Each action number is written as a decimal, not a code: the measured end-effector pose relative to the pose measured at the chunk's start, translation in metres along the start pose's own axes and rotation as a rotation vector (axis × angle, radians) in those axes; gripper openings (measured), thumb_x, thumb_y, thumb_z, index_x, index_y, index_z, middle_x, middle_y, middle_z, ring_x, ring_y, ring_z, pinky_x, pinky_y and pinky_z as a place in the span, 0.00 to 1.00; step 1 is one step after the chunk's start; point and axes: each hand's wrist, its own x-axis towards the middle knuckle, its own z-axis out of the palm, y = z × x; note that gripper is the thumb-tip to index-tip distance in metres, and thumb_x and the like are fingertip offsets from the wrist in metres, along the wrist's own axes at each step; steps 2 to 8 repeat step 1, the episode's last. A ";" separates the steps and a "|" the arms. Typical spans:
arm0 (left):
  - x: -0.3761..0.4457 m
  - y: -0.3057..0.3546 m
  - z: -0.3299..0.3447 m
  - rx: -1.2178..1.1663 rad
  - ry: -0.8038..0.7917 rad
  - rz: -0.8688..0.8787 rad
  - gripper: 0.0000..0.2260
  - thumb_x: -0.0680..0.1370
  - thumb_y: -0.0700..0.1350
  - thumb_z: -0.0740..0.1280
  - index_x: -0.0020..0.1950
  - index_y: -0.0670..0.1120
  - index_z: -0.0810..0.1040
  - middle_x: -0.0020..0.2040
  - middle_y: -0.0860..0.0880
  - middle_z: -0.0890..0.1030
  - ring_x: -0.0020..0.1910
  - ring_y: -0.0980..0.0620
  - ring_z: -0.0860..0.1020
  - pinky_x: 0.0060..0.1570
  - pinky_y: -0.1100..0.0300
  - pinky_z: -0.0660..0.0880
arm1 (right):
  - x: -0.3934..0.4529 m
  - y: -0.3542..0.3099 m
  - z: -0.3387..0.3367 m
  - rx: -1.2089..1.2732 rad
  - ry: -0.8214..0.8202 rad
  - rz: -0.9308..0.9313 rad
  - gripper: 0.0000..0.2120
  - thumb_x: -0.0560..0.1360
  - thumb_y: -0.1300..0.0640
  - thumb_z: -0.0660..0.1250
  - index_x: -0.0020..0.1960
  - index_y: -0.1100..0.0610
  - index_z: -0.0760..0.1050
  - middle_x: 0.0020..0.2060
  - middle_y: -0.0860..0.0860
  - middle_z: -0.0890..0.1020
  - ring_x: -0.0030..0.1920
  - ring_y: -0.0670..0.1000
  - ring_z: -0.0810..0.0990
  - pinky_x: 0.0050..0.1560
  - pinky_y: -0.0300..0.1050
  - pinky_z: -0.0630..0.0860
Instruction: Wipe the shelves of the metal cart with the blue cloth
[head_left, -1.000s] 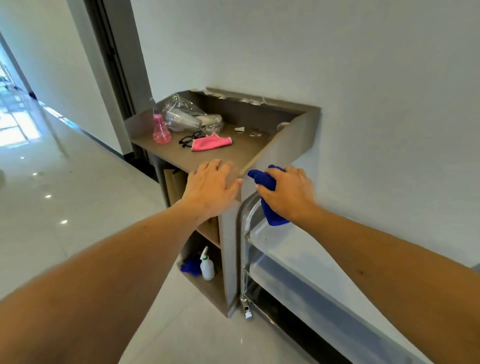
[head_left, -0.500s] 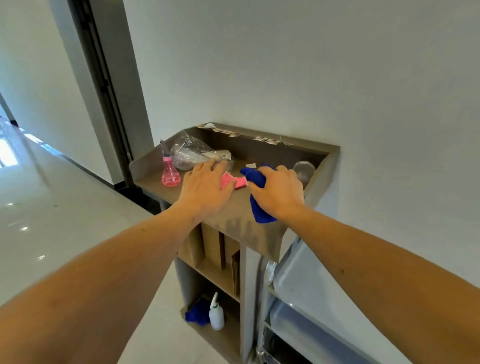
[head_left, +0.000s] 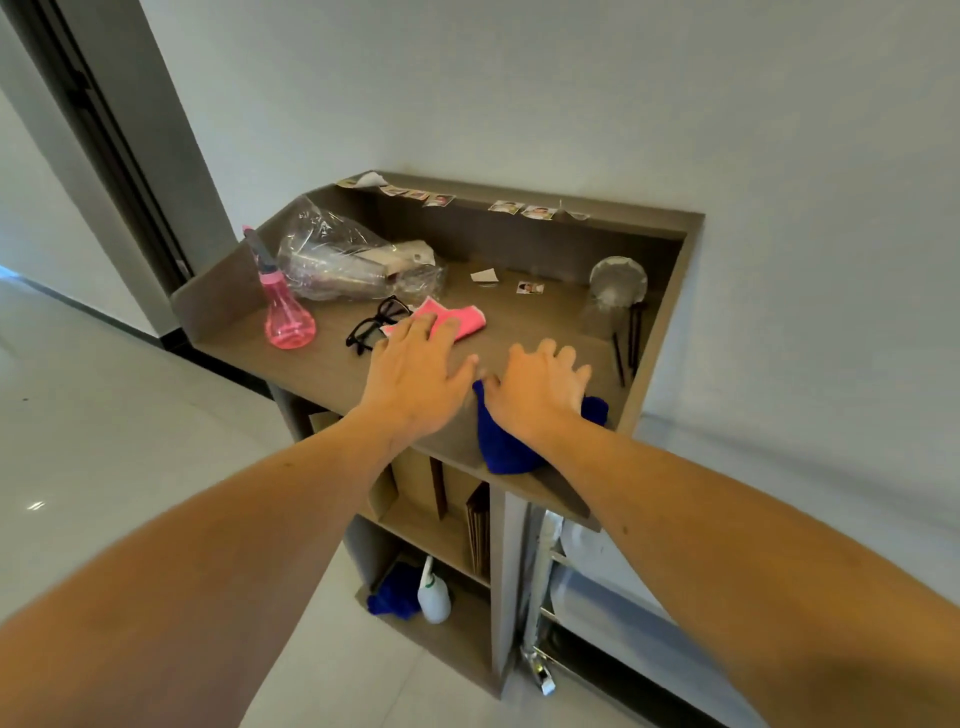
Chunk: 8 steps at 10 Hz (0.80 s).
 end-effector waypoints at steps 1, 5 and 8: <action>0.010 0.006 0.011 -0.034 0.032 0.037 0.24 0.79 0.59 0.60 0.72 0.51 0.65 0.71 0.46 0.70 0.71 0.45 0.66 0.69 0.45 0.63 | 0.009 0.005 -0.005 -0.018 0.058 -0.022 0.24 0.79 0.38 0.59 0.65 0.53 0.73 0.65 0.59 0.73 0.65 0.62 0.70 0.61 0.63 0.67; 0.010 0.006 0.011 -0.034 0.032 0.037 0.24 0.79 0.59 0.60 0.72 0.51 0.65 0.71 0.46 0.70 0.71 0.45 0.66 0.69 0.45 0.63 | 0.009 0.005 -0.005 -0.018 0.058 -0.022 0.24 0.79 0.38 0.59 0.65 0.53 0.73 0.65 0.59 0.73 0.65 0.62 0.70 0.61 0.63 0.67; 0.010 0.006 0.011 -0.034 0.032 0.037 0.24 0.79 0.59 0.60 0.72 0.51 0.65 0.71 0.46 0.70 0.71 0.45 0.66 0.69 0.45 0.63 | 0.009 0.005 -0.005 -0.018 0.058 -0.022 0.24 0.79 0.38 0.59 0.65 0.53 0.73 0.65 0.59 0.73 0.65 0.62 0.70 0.61 0.63 0.67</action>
